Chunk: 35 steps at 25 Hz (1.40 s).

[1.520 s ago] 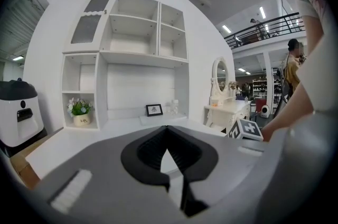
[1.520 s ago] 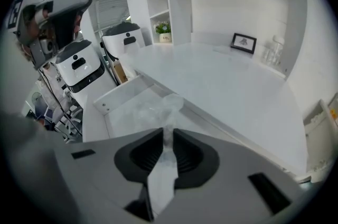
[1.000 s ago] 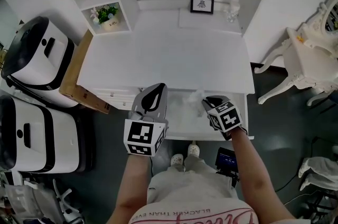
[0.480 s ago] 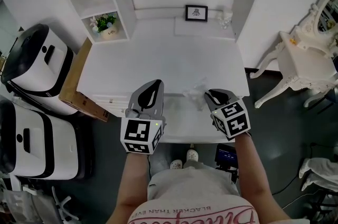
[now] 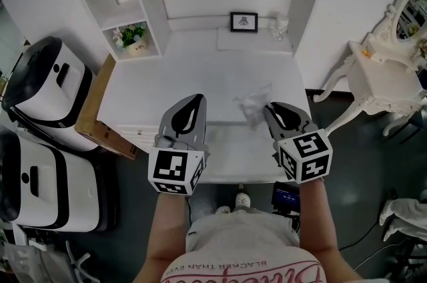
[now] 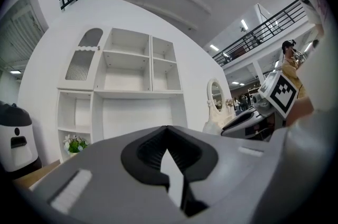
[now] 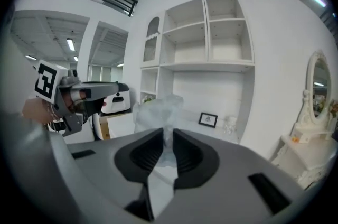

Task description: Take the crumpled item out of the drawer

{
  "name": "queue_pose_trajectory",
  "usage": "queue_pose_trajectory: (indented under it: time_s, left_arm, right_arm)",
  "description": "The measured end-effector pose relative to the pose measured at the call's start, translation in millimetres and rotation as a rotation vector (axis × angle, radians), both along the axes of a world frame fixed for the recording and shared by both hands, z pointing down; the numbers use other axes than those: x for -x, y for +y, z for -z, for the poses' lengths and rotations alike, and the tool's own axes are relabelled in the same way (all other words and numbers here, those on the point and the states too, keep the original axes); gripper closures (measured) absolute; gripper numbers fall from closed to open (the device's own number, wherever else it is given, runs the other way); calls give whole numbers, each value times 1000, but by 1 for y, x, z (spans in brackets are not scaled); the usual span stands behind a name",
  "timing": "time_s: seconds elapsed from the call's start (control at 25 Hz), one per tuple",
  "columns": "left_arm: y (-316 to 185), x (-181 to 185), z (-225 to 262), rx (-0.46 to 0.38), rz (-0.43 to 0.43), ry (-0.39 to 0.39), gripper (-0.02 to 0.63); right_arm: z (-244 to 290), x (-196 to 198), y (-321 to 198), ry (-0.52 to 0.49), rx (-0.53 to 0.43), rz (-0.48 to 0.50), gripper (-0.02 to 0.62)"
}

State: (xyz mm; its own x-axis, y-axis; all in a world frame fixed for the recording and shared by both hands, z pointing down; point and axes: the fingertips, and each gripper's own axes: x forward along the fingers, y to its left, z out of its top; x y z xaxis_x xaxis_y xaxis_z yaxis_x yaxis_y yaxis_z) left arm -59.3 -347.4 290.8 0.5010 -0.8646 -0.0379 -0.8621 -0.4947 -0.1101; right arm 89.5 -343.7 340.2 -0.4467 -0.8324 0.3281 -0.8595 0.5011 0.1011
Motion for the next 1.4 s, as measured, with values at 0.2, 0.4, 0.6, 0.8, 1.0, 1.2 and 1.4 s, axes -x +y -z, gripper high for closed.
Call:
queue_pose_trajectory:
  time_s: [0.2, 0.4, 0.6, 0.8, 1.0, 1.2, 1.4]
  left_arm:
    - [5, -4, 23, -49, -16, 18, 601]
    - [8, -6, 47, -103, -21, 33, 600]
    - [10, -7, 65, -140, -11, 49, 600]
    - [13, -6, 78, -175, -6, 57, 601]
    - [16, -4, 86, -195, 7, 61, 601]
    - [17, -3, 87, -200, 18, 59, 600]
    - [19, -3, 87, -204, 22, 57, 601]
  right_arm:
    - [40, -8, 6, -21, -116, -50, 534]
    - [68, -16, 9, -36, -202, -90, 534]
    - [94, -22, 16, -39, -279, -111, 535]
    - [113, -27, 22, -42, -331, -128, 535]
    - [120, -35, 24, -54, -348, -149, 535]
    - [121, -36, 27, -52, -355, -145, 535]
    - [120, -37, 28, -49, -359, -145, 535]
